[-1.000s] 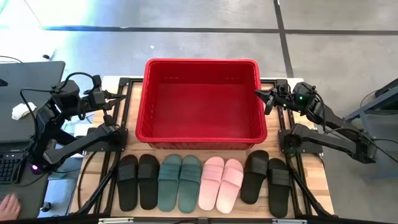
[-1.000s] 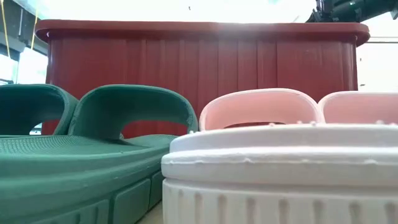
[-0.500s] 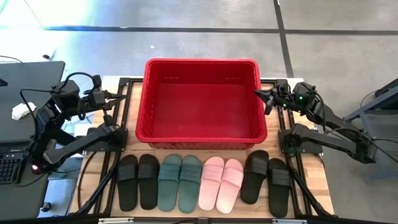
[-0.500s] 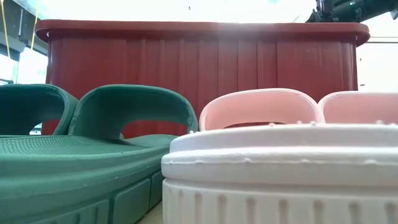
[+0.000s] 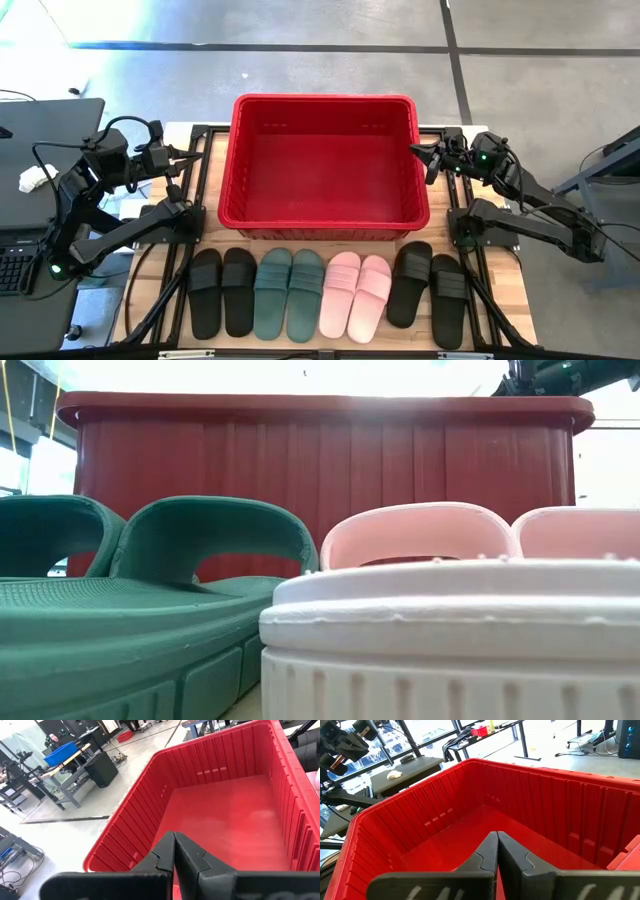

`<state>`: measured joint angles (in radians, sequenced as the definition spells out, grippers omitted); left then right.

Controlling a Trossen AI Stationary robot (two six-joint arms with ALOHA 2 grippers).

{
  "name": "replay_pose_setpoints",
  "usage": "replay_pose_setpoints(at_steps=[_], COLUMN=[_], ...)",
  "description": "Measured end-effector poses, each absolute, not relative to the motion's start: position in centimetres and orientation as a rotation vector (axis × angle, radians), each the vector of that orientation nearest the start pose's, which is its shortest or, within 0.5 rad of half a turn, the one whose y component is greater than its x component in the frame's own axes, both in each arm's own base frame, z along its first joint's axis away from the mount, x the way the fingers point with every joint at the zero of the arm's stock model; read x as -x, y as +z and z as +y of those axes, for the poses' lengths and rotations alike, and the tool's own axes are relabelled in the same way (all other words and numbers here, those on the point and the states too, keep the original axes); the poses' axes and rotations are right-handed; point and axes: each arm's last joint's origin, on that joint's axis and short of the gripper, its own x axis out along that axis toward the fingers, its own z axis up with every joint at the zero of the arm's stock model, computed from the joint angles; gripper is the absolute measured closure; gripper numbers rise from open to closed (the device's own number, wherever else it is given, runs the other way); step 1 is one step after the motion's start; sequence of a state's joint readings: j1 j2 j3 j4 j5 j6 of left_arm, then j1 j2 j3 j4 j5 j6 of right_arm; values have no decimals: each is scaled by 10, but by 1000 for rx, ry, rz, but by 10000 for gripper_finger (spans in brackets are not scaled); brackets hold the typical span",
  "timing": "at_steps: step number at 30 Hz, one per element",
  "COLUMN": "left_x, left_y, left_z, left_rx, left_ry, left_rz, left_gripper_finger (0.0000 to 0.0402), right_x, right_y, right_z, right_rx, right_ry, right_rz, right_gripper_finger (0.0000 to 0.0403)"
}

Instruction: Pick and place slides into bin

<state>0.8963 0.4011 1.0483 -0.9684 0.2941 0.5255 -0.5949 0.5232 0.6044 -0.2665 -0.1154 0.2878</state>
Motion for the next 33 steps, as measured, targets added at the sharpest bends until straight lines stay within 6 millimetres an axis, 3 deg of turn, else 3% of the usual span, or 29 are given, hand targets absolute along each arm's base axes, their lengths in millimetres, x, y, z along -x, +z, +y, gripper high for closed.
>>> replay_pose_setpoints(at_steps=[33], left_x=[-23], left_y=[372], left_z=[16], left_rx=[-373], left_ry=[498], left_rz=[428], left_gripper_finger=[401], right_x=[-106], right_y=[297], right_z=[-68], right_rx=[-346], right_ry=[-501], right_rz=[106], right_gripper_finger=[403])
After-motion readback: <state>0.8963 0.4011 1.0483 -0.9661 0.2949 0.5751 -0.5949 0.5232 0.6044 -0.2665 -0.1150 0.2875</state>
